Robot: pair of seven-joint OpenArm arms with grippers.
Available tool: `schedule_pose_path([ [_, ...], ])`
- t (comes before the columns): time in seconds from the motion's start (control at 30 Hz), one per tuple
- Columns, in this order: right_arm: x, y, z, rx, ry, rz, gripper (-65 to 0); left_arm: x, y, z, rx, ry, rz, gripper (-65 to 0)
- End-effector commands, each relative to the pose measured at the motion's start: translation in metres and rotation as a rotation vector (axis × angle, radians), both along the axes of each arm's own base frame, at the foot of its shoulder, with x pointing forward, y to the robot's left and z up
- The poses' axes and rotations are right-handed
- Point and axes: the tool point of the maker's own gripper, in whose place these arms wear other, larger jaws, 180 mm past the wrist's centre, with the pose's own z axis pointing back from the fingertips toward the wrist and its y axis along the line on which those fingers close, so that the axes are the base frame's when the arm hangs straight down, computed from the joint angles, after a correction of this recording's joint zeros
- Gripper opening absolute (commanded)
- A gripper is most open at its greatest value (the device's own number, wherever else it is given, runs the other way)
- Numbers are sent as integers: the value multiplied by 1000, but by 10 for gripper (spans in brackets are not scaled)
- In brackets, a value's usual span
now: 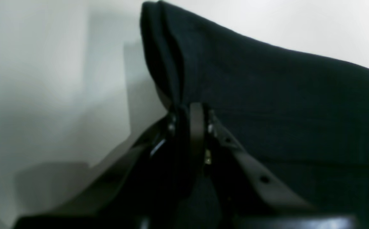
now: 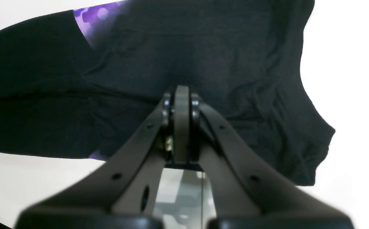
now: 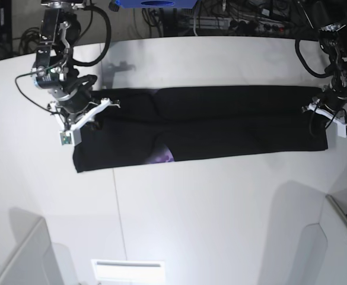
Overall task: Fold the T-shirt properly
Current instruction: 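Lower both grippers onto the ends of the folded strip and grasp, then carry the strip end in the left gripper toward the right gripper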
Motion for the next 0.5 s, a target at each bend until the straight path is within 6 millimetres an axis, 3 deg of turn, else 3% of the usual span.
schedule_pose_path([
  [0.0,8,-1,11,-2,-49,0,-650,10,1,23,32,-66,-22,-650],
  [0.37,8,-1,11,-2,-49,0,-650,3,-28,49,80,-120,-103,-650],
  [0.47,8,-1,11,-2,-49,0,-650,1,-43,47,80,-101,-150,-650],
])
